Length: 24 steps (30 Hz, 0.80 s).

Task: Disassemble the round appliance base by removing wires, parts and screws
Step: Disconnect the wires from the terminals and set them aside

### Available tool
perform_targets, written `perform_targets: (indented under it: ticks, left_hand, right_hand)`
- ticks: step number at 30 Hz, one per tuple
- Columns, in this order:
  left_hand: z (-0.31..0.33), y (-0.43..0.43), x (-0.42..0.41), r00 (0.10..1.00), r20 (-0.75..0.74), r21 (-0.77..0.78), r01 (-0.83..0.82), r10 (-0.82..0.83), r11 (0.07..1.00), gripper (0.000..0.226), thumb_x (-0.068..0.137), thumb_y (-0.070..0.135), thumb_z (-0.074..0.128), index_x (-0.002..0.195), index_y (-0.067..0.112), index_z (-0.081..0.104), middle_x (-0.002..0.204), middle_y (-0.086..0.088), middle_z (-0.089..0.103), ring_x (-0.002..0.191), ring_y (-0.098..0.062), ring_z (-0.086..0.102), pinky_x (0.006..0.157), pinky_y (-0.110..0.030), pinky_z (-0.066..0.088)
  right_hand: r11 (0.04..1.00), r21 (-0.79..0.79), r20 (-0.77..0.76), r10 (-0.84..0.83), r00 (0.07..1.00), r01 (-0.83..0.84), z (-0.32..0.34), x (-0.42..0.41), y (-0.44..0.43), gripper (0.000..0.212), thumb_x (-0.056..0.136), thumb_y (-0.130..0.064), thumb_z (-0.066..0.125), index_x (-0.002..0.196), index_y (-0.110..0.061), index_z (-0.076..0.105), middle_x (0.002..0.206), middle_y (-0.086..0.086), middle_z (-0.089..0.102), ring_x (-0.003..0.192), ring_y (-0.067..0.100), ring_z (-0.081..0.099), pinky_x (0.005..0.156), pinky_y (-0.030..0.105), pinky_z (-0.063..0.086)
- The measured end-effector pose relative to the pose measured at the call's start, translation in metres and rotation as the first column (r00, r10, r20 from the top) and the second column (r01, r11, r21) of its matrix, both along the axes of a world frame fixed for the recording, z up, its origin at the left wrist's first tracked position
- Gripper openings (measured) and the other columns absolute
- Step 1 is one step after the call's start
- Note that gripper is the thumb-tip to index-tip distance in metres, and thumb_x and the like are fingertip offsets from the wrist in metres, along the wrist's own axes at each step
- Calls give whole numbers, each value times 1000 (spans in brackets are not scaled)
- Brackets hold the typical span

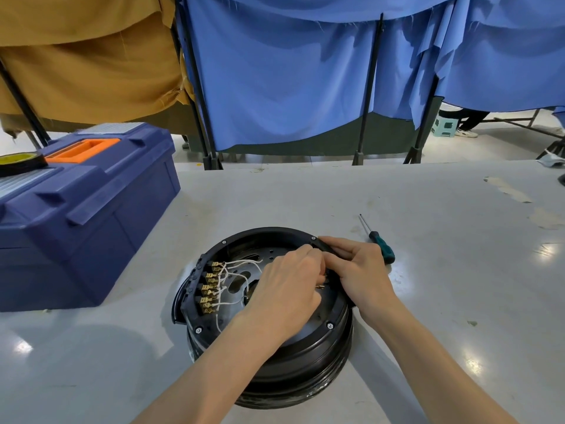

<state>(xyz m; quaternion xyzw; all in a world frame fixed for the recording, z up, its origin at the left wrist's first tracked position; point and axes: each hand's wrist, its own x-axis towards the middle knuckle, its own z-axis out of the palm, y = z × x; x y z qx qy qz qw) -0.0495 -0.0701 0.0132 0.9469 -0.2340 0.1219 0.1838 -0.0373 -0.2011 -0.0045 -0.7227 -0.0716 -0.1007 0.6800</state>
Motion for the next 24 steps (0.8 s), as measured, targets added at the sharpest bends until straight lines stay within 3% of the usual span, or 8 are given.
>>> perform_targets:
  ticks: [4, 11, 19, 24]
  left_hand:
    - [2, -5, -1, 1000, 9, -6, -21, 21, 1000, 14, 88, 9, 52, 89, 21, 46, 102, -1, 58, 91, -26, 56, 70, -32, 34]
    - [7, -13, -2, 997, 55, 191, -63, 53, 980, 24, 83, 7, 50, 107, 12, 48, 111, -6, 57, 95, -31, 58, 65, -33, 27]
    - [8, -11, 0, 997, 7, 177, -77, 77, 981, 20, 84, 10, 50, 104, 14, 49, 107, -5, 56, 96, -31, 56, 67, -34, 29]
    - [11, 12, -2, 992, -19, 122, -119, 123, 985, 16, 84, 8, 51, 97, 17, 51, 103, -3, 61, 98, -28, 60, 75, -36, 40]
  right_hand:
    - [1000, -11, -10, -2, 1000, 2, 0, 0, 1, 62, 84, 7, 61, 64, -50, 72, 73, -14, 75, 70, 4, 70, 68, 22, 57]
    - [1000, 4, -8, -12, 1000, 12, 0, -1, 0, 44, 83, 8, 63, 79, -36, 70, 71, -18, 73, 70, -3, 69, 61, 10, 52]
    - [1000, 21, -8, 8, 1000, -8, 0, -2, -1, 57, 83, 7, 64, 62, -44, 74, 73, -18, 74, 71, -4, 69, 61, 8, 50]
    - [999, -4, -34, -43, 999, 43, -3, 2, -3, 47, 85, 6, 60, 75, -37, 75, 81, -11, 76, 78, 6, 72, 71, 20, 58]
